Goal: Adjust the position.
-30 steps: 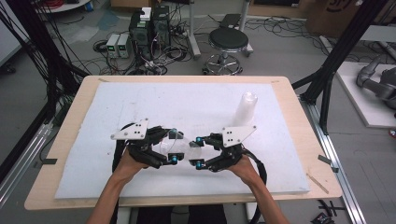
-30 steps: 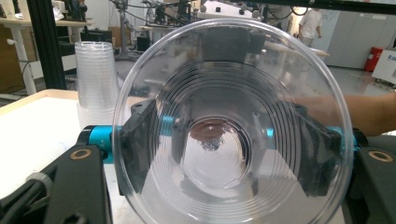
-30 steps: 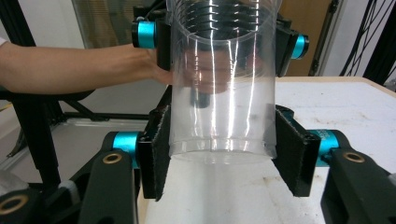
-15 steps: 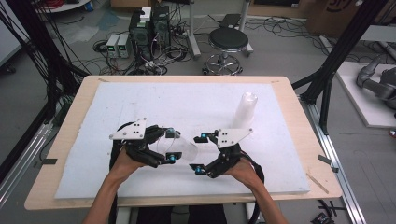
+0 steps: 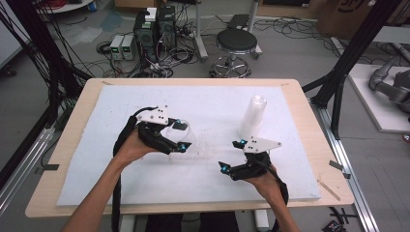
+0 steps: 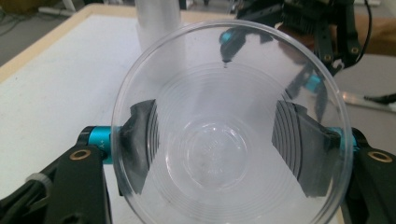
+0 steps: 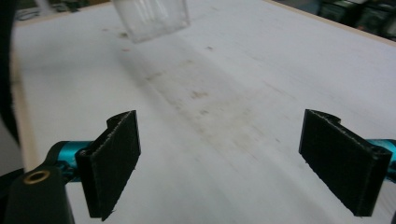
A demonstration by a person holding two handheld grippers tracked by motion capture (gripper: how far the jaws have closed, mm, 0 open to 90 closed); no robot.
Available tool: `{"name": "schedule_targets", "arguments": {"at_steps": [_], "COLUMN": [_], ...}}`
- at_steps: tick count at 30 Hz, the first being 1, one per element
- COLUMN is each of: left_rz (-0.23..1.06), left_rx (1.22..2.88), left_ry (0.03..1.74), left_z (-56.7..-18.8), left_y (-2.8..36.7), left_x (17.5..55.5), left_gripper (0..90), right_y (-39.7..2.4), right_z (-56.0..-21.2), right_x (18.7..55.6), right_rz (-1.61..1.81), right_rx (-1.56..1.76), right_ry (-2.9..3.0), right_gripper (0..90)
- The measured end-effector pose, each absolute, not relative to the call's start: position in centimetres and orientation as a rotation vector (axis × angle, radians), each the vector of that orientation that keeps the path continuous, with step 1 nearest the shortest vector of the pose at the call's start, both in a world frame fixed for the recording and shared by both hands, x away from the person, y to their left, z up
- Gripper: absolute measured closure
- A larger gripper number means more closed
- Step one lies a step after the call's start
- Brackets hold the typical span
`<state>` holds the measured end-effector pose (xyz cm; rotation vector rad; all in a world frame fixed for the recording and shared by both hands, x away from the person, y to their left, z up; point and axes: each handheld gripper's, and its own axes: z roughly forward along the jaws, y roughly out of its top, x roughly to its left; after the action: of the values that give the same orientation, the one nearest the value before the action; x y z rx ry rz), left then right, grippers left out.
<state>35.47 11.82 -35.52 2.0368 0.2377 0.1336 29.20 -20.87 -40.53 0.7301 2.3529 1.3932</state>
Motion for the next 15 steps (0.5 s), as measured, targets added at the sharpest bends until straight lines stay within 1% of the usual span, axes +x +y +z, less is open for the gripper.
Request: {"name": "schedule_targets", "arguments": {"at_steps": [8, 13, 15], "left_rz": [0.153, 0.160, 0.157], "left_rx": [2.197, 2.301, 2.316], "left_ry": [0.180, 0.163, 0.175], "left_z": [-35.6, -36.2, -36.5], "left_y": [10.3, 9.3, 9.1], "left_x": [37.6, 38.6, 38.9], "left_gripper": [31.0, 31.0, 31.0], "right_y": [-23.6, -24.6, -24.9], "right_z": [-42.4, -43.5, -44.0], "right_x": [29.3, 29.5, 29.6], "right_rz": [1.281, 1.251, 1.235], "right_rx": [0.893, 0.955, 0.971], "right_ry": [2.283, 2.257, 2.246], "right_gripper": [12.6, 12.6, 12.6]}}
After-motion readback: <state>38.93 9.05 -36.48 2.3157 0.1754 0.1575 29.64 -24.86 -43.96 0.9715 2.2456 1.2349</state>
